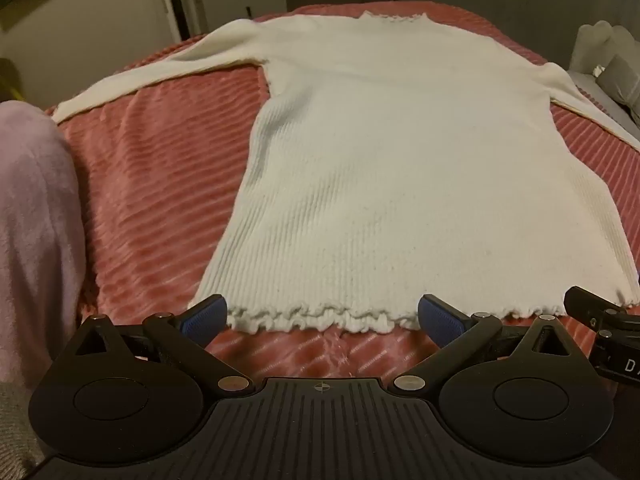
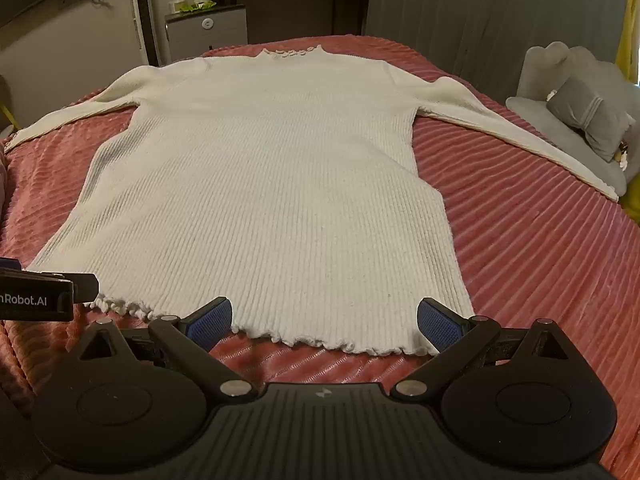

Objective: Fold small clothes

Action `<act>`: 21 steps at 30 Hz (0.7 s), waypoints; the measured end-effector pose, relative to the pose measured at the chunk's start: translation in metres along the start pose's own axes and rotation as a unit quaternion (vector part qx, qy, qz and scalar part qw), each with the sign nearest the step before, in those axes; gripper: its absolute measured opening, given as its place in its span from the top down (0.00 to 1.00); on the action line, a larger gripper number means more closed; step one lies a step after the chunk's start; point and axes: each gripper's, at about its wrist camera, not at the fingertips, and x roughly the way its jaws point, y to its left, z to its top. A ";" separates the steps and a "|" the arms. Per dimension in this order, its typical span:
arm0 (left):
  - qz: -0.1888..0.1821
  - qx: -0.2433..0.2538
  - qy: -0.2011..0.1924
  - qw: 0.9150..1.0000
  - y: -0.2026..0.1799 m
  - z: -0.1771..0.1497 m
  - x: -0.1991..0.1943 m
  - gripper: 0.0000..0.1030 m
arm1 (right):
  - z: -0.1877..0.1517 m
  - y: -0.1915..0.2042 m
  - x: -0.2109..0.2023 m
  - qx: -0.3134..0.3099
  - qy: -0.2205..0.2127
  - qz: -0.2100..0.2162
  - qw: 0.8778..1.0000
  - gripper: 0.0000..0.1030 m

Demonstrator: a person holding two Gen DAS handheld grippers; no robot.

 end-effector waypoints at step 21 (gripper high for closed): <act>-0.002 -0.007 0.014 1.000 0.001 0.000 0.001 0.00 | 0.000 0.000 -0.001 0.000 -0.001 0.002 1.000 0.04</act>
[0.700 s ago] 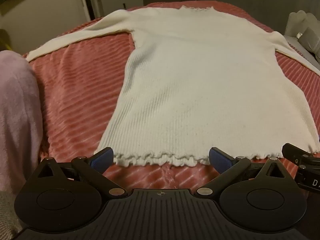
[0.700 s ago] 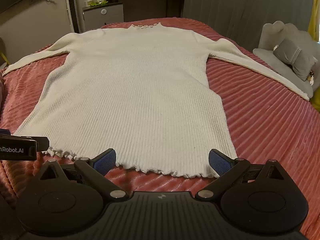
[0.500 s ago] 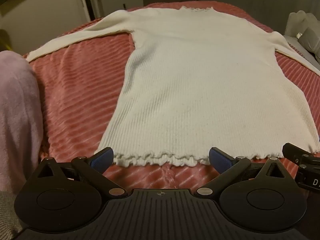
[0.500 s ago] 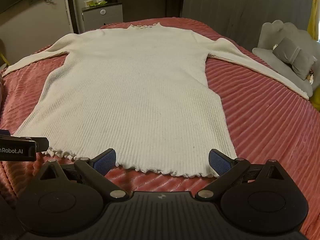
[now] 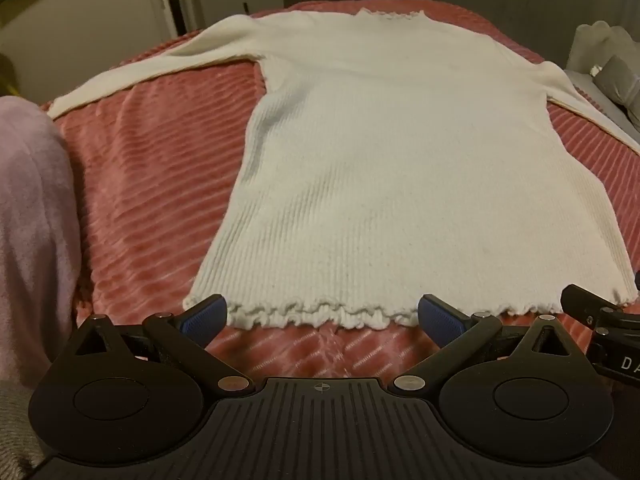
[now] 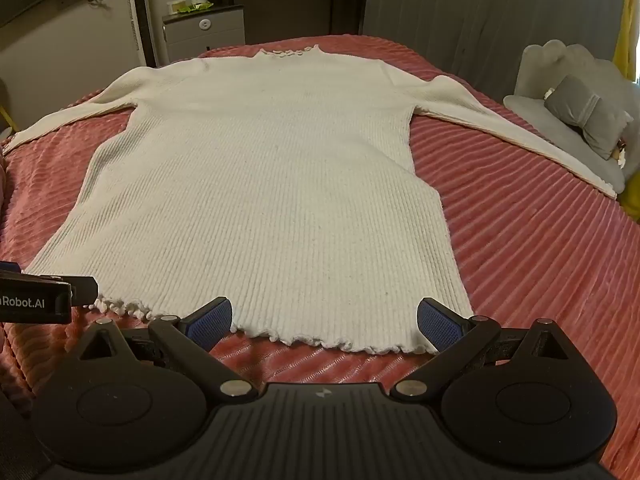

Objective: Fold small clothes

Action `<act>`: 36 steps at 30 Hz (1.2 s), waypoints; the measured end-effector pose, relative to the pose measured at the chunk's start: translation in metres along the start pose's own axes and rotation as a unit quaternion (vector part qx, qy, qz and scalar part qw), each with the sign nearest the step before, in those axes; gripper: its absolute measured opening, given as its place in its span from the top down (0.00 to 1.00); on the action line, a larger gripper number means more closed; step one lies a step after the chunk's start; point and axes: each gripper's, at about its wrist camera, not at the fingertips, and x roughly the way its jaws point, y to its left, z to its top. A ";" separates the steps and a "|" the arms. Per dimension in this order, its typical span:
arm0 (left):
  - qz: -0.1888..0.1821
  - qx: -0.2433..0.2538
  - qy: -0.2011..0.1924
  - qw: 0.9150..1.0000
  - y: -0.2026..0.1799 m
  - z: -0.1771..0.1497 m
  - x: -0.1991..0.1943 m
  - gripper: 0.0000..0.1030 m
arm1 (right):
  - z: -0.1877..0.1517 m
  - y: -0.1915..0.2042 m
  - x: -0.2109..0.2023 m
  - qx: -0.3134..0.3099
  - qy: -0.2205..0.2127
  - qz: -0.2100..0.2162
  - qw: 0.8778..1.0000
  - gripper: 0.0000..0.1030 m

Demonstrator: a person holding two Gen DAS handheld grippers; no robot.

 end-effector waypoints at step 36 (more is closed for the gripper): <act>0.002 0.002 -0.002 1.000 -0.001 0.000 -0.001 0.00 | -0.001 0.002 0.000 -0.004 0.001 -0.003 1.000 0.04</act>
